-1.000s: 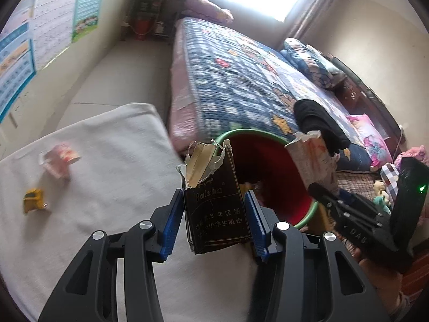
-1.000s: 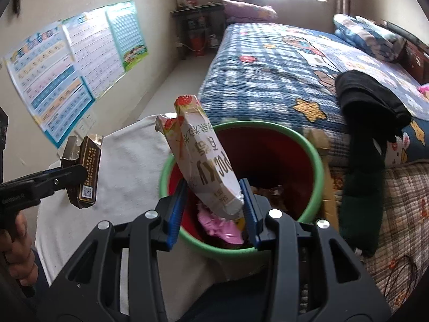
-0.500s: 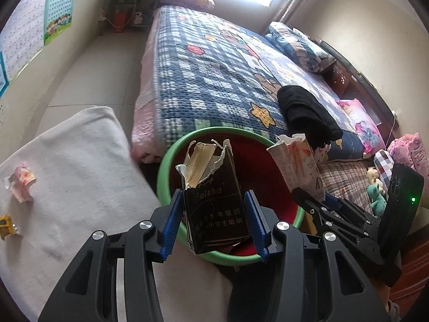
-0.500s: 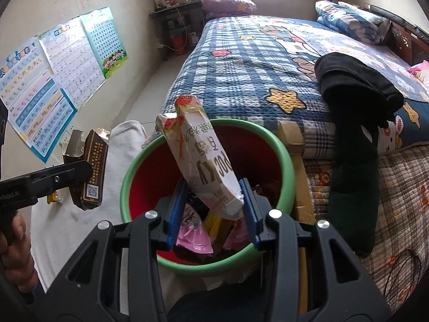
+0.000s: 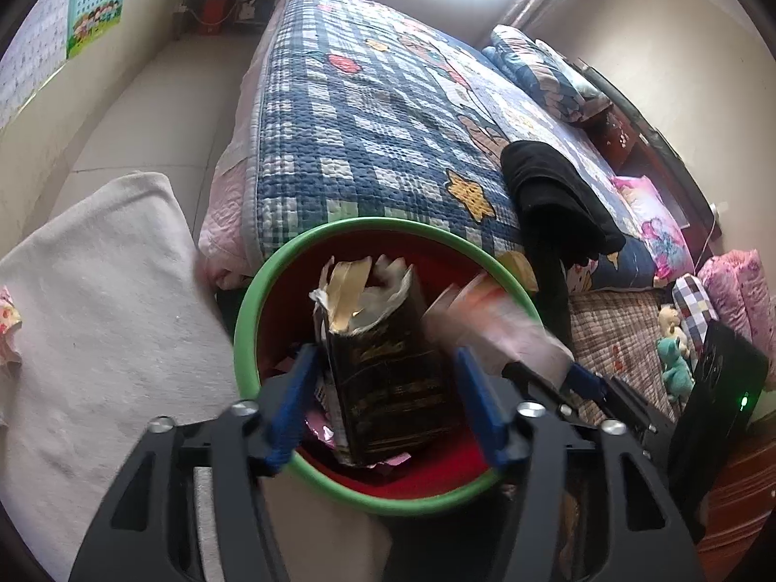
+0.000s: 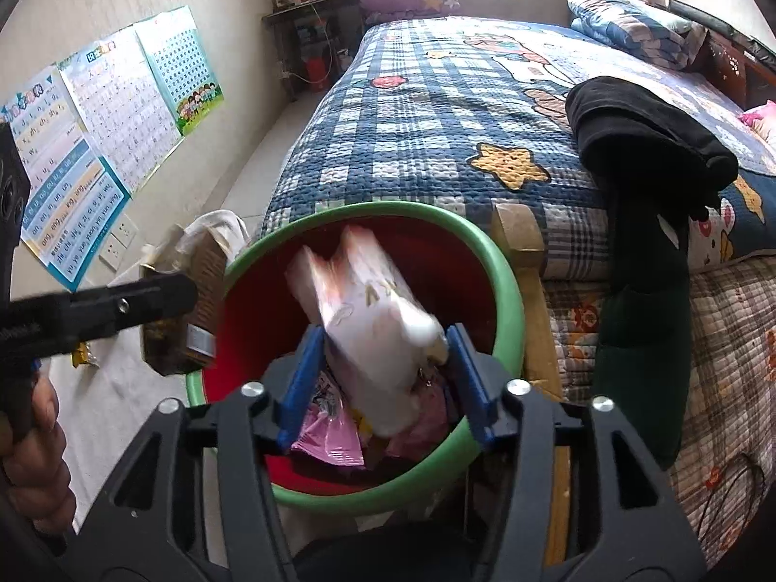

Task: Collect trash
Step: 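Open both tools to drop the brown box and milk packet into the bin, then move both open tools back toward the yellow wrapper and pink packet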

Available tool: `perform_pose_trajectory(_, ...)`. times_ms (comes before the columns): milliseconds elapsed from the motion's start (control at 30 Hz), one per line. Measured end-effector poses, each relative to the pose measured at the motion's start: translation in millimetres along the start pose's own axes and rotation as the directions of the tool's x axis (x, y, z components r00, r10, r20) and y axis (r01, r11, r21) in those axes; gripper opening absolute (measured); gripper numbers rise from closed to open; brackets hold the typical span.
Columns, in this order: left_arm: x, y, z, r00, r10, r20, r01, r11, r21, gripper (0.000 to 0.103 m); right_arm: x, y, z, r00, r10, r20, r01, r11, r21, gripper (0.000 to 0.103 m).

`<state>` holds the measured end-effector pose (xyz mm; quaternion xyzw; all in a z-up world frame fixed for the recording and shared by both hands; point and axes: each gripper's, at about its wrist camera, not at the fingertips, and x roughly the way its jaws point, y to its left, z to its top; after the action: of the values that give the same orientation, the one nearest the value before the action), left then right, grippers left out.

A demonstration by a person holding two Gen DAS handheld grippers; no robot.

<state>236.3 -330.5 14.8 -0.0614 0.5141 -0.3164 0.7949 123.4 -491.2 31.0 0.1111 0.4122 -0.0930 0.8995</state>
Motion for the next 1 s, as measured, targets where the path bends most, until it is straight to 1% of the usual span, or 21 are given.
perform_pose_trajectory(33, -0.6, 0.7, 0.5, 1.000, -0.001, 0.003, 0.001, 1.000, -0.003, 0.072, 0.7, 0.1, -0.2, 1.000, -0.003, -0.001, 0.003, 1.000, -0.001, 0.065)
perform_pose_trajectory(67, -1.0, 1.4, -0.2, 1.000, 0.002, 0.006, -0.001, 1.000, -0.004, 0.075, 0.7, -0.3, -0.4, 1.000, -0.008, 0.000, 0.008, 1.000, -0.003, 0.075)
perform_pose_trajectory(133, -3.5, 2.7, -0.1, 1.000, 0.012, 0.020, -0.012, 1.000, -0.003, 0.082, -0.7, 0.3, -0.7, 1.000, -0.016, 0.007, 0.016, 1.000, -0.008, 0.084)
perform_pose_trajectory(167, -4.1, 3.1, 0.1, 1.000, 0.017, 0.025, -0.017, 1.000, -0.004, 0.085, -1.6, 1.3, -0.6, 1.000, -0.018, 0.012, 0.018, 1.000, -0.015, 0.087)
perform_pose_trajectory(200, -6.7, 5.5, -0.4, 0.999, 0.032, 0.040, -0.032, 0.999, -0.009, 0.091, -2.3, 2.4, -0.7, 1.000, -0.022, 0.013, 0.022, 1.000, -0.021, 0.089)
perform_pose_trajectory(267, -12.5, 11.2, -1.5, 0.997, 0.052, 0.061, -0.051, 0.999, -0.019, 0.094, -4.3, 5.8, -0.2, 0.999, -0.029, 0.016, 0.030, 0.999, -0.035, 0.095)
perform_pose_trajectory(333, -19.3, 17.3, -3.9, 0.995, 0.072, 0.076, -0.069, 0.997, -0.034, 0.095, -7.2, 8.9, -0.1, 0.999, -0.034, 0.024, 0.035, 0.998, -0.043, 0.098)
perform_pose_trajectory(433, -26.7, 27.5, -6.3, 0.989, 0.124, 0.075, -0.120, 0.991, -0.053, 0.095, -11.3, 14.6, 0.4, 0.999, -0.035, 0.029, 0.037, 0.998, -0.051, 0.098)
perform_pose_trajectory(733, -66.9, 57.0, -26.4, 0.975, 0.181, 0.126, -0.174, 0.982, -0.069, 0.095, -21.2, 48.5, -0.2, 0.999, -0.018, 0.042, 0.022, 0.994, -0.104, 0.098)
perform_pose_trajectory(867, -84.2, 76.3, -33.5, 0.971, 0.195, 0.141, -0.182, 0.978, -0.101, 0.095, -23.4, 69.3, -1.3, 0.999, -0.004, 0.043, 0.010, 0.991, -0.136, 0.098)
perform_pose_trajectory(1000, -105.1, 96.3, -41.8, 0.960, 0.226, 0.163, -0.206, 0.970, -0.128, 0.095, -26.8, 90.7, -1.2, 0.999, 0.010, 0.048, -0.002, 0.986, -0.168, 0.098)
